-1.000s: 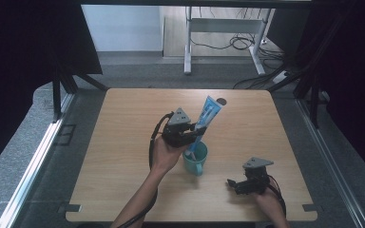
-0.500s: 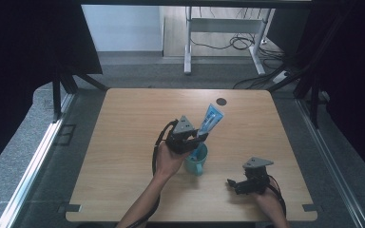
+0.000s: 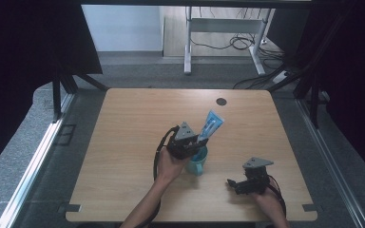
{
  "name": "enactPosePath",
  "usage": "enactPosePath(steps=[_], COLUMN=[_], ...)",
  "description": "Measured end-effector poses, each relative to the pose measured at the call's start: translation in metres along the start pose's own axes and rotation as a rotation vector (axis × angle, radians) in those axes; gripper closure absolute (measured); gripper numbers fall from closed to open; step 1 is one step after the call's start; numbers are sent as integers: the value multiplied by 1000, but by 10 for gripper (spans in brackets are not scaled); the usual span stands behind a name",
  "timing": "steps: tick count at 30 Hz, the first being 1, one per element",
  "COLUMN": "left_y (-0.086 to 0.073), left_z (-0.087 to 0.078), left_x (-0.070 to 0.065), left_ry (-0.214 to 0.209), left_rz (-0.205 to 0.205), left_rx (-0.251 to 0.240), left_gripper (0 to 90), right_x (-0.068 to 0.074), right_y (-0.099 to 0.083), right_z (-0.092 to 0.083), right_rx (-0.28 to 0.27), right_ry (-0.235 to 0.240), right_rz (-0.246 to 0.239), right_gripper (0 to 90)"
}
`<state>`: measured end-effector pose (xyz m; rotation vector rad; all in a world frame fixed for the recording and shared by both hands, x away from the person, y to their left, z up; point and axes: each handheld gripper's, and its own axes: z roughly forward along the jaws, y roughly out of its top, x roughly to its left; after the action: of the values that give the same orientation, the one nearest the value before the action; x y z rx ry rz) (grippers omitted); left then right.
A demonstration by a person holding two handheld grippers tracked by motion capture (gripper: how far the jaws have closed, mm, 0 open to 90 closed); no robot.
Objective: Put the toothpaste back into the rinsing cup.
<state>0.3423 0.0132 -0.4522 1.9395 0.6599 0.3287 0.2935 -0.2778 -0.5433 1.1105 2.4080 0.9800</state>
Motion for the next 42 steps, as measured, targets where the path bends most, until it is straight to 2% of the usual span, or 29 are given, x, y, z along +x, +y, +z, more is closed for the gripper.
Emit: enactPosePath(steps=[8, 13, 27, 36, 42], left_y=[-7, -8, -11, -14, -16], left_z=[2, 4, 5, 5, 4], left_x=[-3, -4, -4, -4, -2], left_ry=[15, 17, 16, 38, 31], left_rz=[9, 17, 2, 23, -1], left_rx=[10, 33, 45, 100, 94], left_gripper=[722, 720, 707, 688, 675], right_x=[0, 0, 0, 0, 0], right_y=[0, 0, 0, 0, 0], right_z=[0, 0, 0, 0, 0], right_rx=[0, 0, -2, -2, -2], right_ry=[0, 0, -2, -1, -2], right_rz=[0, 0, 1, 1, 0], right_gripper=[0, 0, 0, 0, 0])
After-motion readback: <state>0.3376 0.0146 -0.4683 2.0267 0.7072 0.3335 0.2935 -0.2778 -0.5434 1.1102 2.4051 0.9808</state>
